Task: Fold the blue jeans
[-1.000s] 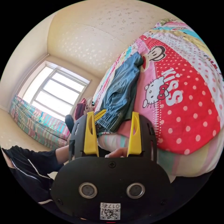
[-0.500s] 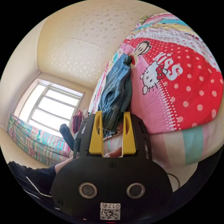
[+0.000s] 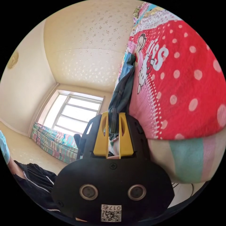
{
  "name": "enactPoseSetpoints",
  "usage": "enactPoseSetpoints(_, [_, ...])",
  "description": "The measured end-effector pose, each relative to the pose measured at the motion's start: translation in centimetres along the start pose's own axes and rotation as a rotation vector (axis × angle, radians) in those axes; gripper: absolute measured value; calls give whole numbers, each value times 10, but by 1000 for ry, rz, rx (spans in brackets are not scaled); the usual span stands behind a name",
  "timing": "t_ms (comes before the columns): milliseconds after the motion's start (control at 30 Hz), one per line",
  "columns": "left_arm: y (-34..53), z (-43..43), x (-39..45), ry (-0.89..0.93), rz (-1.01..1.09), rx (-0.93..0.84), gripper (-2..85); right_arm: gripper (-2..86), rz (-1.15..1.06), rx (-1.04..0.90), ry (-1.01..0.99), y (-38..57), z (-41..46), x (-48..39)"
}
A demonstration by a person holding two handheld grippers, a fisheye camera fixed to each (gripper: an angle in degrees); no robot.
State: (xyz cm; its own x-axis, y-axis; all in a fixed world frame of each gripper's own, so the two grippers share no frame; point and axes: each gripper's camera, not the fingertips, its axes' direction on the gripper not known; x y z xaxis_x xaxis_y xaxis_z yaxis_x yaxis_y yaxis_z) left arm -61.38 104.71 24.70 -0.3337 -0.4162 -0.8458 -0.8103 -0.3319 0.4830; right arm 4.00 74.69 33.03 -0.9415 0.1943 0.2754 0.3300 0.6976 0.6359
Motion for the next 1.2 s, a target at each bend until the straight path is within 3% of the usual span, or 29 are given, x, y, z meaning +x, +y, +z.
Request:
enactPoseSetpoints(200, [-36,-1,-22,247,-86,-151,137,75,11,-24,-14,-13,-6,5])
enactPoseSetpoints(400, [-55,-13,-49,497,-286,-129,100,75,16,-21,-21,-22,-13,9])
enactPoseSetpoints(700, [-82,-54,-50,594,-402,-63,61,73,9,-44,-13,-41,-22,10])
enactPoseSetpoints(833, [-110,-92,-27,622,-302,-91,56,72,25,-68,-17,-47,-40,6])
enactPoseSetpoints(1000, [-123,-153,12,662,-151,-148,54,69,199,-23,-175,-18,-81,-15])
enactPoseSetpoints(1200, [-51,-215,34,731,-144,-372,53,70,131,-118,-28,41,-137,-67])
